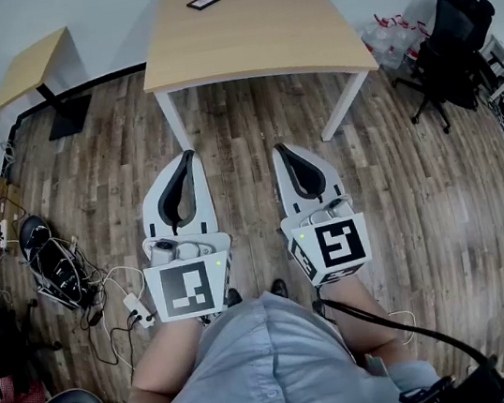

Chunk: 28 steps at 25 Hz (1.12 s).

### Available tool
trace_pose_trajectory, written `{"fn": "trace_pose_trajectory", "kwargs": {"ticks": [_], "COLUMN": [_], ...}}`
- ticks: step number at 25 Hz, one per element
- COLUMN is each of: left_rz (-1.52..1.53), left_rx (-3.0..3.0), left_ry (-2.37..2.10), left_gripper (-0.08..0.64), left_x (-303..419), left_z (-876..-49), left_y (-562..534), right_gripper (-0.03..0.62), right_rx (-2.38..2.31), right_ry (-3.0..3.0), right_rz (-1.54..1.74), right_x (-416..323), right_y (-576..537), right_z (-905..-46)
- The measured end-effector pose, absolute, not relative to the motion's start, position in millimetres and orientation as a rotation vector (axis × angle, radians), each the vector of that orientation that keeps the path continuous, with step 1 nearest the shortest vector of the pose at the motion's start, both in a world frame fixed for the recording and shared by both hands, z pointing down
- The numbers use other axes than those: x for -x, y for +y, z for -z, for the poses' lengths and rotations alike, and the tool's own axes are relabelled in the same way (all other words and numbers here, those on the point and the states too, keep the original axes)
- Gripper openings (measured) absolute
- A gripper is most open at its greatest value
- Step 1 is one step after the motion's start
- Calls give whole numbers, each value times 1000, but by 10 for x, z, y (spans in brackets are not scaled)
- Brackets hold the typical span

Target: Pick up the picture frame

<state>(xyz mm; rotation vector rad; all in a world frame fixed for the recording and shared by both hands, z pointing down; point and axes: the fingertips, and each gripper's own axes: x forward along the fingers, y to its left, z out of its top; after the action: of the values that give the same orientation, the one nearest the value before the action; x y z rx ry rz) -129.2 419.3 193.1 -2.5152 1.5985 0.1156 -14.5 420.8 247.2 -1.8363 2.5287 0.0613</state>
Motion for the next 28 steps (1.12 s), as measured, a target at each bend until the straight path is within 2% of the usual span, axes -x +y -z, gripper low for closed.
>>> {"fn": "trace_pose_trajectory", "kwargs": {"ticks": [16,28], "left_rz": [-50,-29], "left_rx": [2399,2395], "left_ry": [1636,1707], "left_gripper": [0,0], "left_x": [939,810], "left_z": [-2001,-2203], "left_y": [4128,3644], "right_gripper": [2,2], "right_rx": [1763,1751], "right_ry": [2567,2600], "right_rz": [-34,-23], "right_x": [-427,-593], "right_y": [4147,3561], "right_z": [-2548,-2672]}}
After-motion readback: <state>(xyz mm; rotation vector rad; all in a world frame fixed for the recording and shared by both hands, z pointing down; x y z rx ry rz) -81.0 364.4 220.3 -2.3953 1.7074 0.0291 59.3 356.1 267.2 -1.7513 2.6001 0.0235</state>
